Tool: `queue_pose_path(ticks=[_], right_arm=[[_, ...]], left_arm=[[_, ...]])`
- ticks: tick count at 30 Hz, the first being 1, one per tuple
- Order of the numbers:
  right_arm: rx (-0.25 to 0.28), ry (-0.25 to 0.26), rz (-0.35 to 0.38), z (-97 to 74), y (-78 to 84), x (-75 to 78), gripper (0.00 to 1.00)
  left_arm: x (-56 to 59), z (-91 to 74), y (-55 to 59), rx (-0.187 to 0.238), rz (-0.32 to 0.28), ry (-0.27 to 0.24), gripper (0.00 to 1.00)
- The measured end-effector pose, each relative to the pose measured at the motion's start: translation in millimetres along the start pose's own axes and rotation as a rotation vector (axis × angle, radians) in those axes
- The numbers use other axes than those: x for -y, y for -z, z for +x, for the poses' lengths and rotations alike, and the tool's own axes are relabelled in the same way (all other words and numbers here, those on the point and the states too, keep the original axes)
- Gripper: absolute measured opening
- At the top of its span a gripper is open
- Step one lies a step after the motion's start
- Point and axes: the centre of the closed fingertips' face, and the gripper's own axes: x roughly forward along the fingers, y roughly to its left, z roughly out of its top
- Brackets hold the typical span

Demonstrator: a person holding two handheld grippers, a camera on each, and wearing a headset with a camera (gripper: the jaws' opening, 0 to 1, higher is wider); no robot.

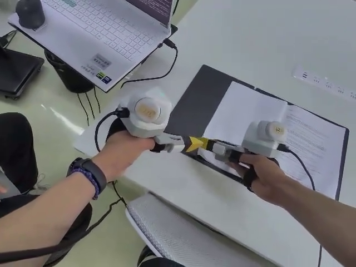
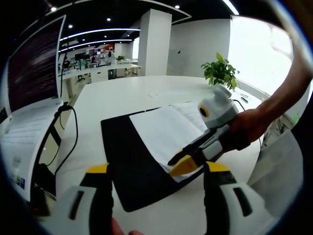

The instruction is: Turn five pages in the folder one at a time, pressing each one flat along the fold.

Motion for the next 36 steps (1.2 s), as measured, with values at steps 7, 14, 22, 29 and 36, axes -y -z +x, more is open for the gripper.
queue_pose_path(ticks=[7,14,22,29,36], right_arm=[[0.026,-0.042,-0.009,-12.1,-5.9,-10.7,0.45],[0.097,-0.047,-0.031,-35.2,-26.9,-13.3,0.46],[0.18,0.031,-0.05,-70.1,-50.4,8.7,0.39],[0.212,0.088,-0.033,-95.9,-54.1,32.9,0.34],[0.215,0.117,-0.023,-110.3,-46.2,35.5,0.33]], left_arm=[[9.6,9.8,-0.8,-0.005,-0.001,0.019,0.74],[17.5,18.8,-5.5,-0.002,-0.005,0.037,0.68],[30.4,35.3,-7.7,0.004,-0.003,0.064,0.49],[41.9,57.4,-1.7,-0.018,0.014,0.095,0.25],[45.0,75.8,19.3,-0.089,0.027,0.092,0.08]])
